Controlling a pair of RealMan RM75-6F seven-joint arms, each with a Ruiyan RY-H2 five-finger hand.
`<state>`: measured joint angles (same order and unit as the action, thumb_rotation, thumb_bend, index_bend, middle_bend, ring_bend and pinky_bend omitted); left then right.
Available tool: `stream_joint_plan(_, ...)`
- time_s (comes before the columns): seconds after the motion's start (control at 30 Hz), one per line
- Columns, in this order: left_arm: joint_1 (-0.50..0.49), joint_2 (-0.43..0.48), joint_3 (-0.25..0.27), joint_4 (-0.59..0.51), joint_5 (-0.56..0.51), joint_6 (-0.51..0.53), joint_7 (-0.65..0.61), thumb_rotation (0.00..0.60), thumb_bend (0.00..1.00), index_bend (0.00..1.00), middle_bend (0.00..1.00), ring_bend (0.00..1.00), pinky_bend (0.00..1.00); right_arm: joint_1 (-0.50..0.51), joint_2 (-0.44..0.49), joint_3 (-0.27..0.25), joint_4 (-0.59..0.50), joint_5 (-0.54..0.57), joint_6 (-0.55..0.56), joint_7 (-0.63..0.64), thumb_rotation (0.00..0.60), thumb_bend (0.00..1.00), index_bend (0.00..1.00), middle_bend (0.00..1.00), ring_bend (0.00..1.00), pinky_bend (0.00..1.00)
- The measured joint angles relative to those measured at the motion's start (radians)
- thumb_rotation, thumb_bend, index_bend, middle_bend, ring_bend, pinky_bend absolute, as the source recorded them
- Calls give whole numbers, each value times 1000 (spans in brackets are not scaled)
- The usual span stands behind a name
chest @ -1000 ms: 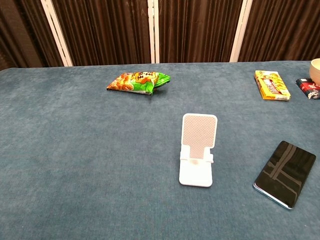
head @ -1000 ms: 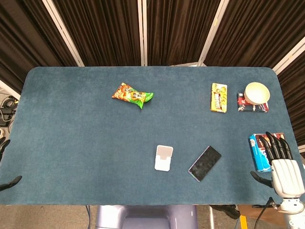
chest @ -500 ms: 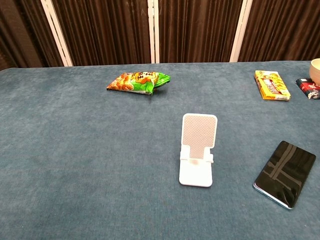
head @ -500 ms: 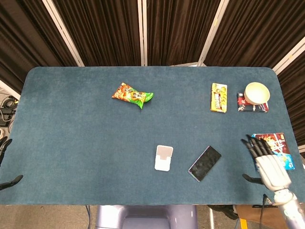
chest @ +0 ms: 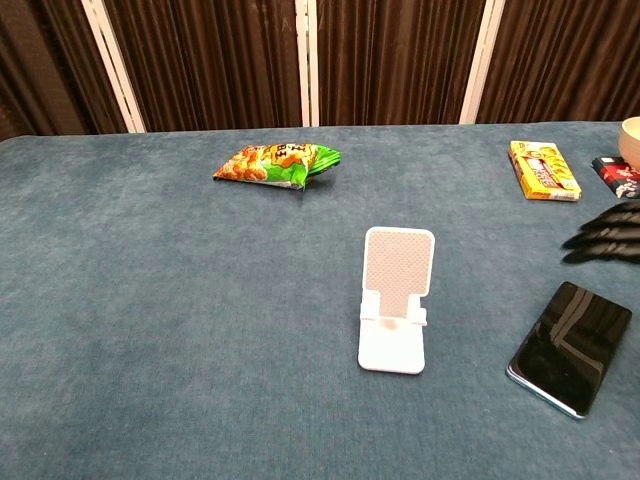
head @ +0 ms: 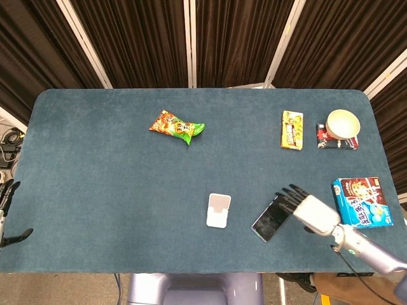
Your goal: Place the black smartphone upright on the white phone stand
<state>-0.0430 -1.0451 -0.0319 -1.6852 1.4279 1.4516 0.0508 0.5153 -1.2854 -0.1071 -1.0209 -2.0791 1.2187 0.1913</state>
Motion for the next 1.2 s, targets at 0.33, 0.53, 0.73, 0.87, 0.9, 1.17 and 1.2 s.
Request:
stream_joint_plan(0.33,-13,-16,-10,5,-37,-25,34,600,0,0,0,0,0,109,-106,-76,125,-77,4,-5,600,87,110,165,83,150)
stream_joint_plan(0.53,-19,-22,-14,9,-51,-35,45,600,0,0,0,0,0,137,-132,-102,141,-73,-9,-13,600,87,111,160,83,153)
stream_joint_plan(0.73,-23,-27,-15,12,-62,-43,54,600,0,0,0,0,0,161,-156,-120,159,-59,-33,-20,600,86,111,142,83,153)
stream_joint_plan(0.87,-25,-28,-16,12,-65,-44,58,600,0,0,0,0,0,170,-170,-127,179,-42,-51,-22,600,88,111,136,83,153)
stream_joint_plan(0.9,-25,-29,-16,13,-67,-45,60,600,0,0,0,0,0,172,-173,-128,184,-38,-55,-21,600,88,114,139,83,154)
stream_joint_plan(1.17,-32,-37,-17,16,-79,-56,76,600,0,0,0,0,0,182,-206,-153,253,-12,-63,7,600,282,488,456,281,234)
stream_joint_plan(1.2,-33,-39,-17,17,-80,-58,78,600,0,0,0,0,0,183,-209,-155,261,-11,-56,10,600,308,515,486,305,253)
